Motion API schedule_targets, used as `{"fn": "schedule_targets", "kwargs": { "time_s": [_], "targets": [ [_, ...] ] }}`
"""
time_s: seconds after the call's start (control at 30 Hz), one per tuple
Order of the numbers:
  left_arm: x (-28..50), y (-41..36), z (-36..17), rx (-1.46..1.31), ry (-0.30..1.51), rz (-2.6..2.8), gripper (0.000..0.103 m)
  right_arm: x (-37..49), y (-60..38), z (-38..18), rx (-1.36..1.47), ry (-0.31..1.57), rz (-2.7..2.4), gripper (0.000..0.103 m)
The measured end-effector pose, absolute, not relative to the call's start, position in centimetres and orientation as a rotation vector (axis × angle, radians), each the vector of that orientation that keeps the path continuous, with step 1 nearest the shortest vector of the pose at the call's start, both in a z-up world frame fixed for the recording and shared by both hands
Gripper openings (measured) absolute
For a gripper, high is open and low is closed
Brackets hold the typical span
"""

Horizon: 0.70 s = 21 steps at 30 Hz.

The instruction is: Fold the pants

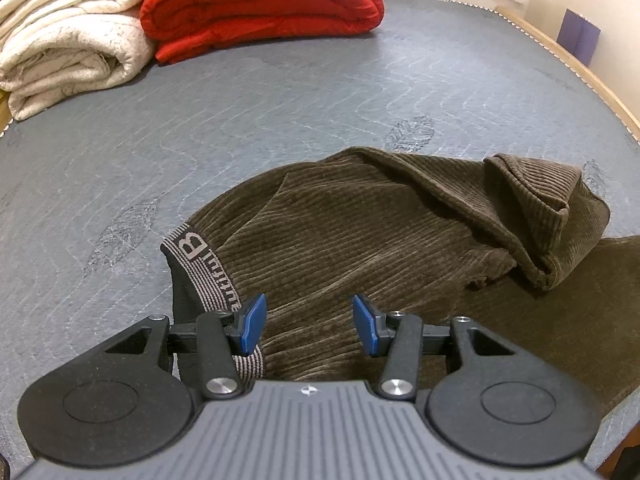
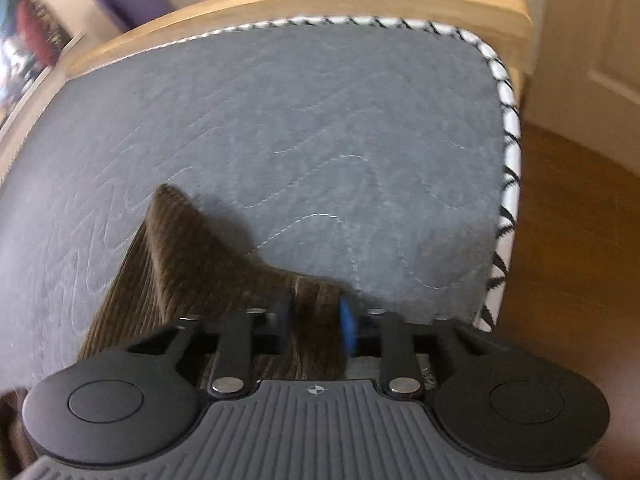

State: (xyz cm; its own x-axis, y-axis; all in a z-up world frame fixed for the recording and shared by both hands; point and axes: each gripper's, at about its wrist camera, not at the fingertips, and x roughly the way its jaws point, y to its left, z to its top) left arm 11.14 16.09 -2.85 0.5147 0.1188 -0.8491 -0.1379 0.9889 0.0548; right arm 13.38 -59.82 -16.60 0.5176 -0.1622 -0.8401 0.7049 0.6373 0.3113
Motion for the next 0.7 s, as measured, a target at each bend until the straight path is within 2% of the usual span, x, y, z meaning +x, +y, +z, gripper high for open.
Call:
{"fn": "schedule_targets", "kwargs": {
  "time_s": [0.1,0.23,0.27,0.37,0.43,0.5,0.7],
  "targets": [
    [10.8,16.0,-2.7,-0.015,1.014,0.158,0.053,11.4,-60.1,-14.2,0.735,0.772,-0.719,0.015],
    [10.5,16.6,-2.4,-0.034,1.01,0.174,0.053,9.7,-60.1,-16.8,0.811,0.934,-0.884,0.017],
    [10.5,16.7,-2.4,-0.035,1.011,0.177,0.053,9.5,-60.1,-16.9,0.826,0.928,-0.917,0.021],
    [10.2,16.6,-2.3,-0.034,1.01,0.169,0.053,10.8,-58.6,-14.4,0.668,0.831,-0.961,0.025],
    [10.0,16.4,-2.3,-0.03,1.008,0.162,0.053,12.0,-56.9,-12.7,0.566,0.733,-0.903,0.032],
    [10.1,16.2,-2.4,-0.028,1.01,0.16,0.053,13.5,-55.3,-11.9,0.524,0.656,-0.761,0.046],
    [10.5,15.6,-3.0,-0.014,1.027,0.16,0.053,19.4,-52.2,-13.2,0.563,0.67,-0.448,0.046]
  ]
}}
